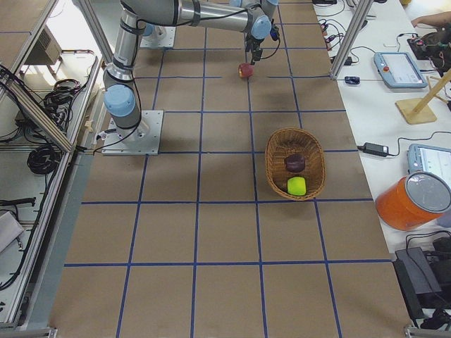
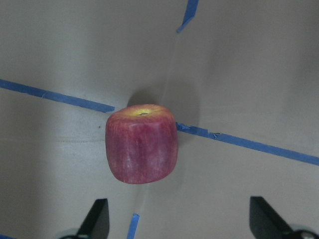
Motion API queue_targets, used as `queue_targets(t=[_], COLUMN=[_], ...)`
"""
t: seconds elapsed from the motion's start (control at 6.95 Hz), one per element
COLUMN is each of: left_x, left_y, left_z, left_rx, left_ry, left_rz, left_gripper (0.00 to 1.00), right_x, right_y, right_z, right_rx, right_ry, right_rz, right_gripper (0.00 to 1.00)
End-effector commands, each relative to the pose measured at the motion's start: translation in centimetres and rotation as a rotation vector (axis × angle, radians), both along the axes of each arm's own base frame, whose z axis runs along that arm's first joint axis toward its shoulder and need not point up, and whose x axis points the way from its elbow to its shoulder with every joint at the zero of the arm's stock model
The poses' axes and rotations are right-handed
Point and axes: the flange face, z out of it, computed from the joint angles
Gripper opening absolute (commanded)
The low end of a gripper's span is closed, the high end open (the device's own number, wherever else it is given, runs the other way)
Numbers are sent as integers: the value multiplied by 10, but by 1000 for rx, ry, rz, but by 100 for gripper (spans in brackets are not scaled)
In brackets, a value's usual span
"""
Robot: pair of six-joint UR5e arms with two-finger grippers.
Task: Put all apples into basket
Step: 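Grasp the light red apple with the right gripper while the left gripper withdraws, then carry the light red apple into the basket and open the right gripper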
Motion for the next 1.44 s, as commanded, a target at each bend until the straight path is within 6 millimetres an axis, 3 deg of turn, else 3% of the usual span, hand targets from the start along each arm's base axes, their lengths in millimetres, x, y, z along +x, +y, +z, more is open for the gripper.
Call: queue_targets(t=[0.0,0.29,0.43,0.58,0.72,0.86,1.15,1.29], left_x=[2,-5,-12,-15,-16,-16,-15,-15], left_y=[-14,-35,-35,-36,-31,-29,-28,-28], left_z=[13,15,12,10,7,7,10,10], left_rx=[-17,-26,-29,-46,-51,-69,-80,-78], left_ry=[-7,-7,-6,-5,-6,-4,-3,-3], left_rz=[38,139,122,114,112,105,106,106], left_gripper=[100,100,100,100,100,100,100,100], right_x=[11,10,11,15,13,13,-18,-82], right_y=[12,17,14,3,-2,-3,-13,-46], right_z=[-40,-68,-83,-92,-89,-91,-46,-28], right_rx=[0,-20,-23,-79,-109,-108,-141,-181], right_ry=[-42,-49,-49,-69,-68,-67,-59,-4], right_rz=[8,8,9,8,19,21,-30,-121], right_gripper=[100,100,100,65,3,0,0,0])
